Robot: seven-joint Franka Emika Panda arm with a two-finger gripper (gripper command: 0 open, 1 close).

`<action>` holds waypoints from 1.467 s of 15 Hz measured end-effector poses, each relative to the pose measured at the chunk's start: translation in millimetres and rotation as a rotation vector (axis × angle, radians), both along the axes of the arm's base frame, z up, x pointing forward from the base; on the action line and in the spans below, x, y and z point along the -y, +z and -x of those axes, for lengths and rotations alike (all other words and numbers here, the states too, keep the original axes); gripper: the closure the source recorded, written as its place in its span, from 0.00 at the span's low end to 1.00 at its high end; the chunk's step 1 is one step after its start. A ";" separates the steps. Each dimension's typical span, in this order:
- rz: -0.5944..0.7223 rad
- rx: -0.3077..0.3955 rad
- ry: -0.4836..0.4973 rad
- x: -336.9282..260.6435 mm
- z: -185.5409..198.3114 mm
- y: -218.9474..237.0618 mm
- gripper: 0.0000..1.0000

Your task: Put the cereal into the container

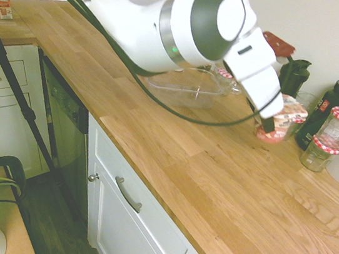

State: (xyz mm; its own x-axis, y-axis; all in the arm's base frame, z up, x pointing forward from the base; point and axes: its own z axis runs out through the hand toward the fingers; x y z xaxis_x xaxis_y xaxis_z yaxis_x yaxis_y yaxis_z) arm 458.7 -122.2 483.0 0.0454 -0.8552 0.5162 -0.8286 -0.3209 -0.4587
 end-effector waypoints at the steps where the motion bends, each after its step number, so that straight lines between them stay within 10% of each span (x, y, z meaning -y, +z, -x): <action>1: 0.018 -0.005 0.020 -20.7 -1.7 5.9 1.00; 11: 0.204 -0.067 0.164 -208.5 -33.1 16.0 1.00; 22: 0.269 -0.358 0.424 -335.3 -96.8 -69.1 1.00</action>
State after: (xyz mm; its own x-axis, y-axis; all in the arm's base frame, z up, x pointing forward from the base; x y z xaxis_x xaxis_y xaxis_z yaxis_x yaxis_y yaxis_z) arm 555.5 213.1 413.9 0.5635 -0.5663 0.6015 -0.6909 -0.7222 -0.0327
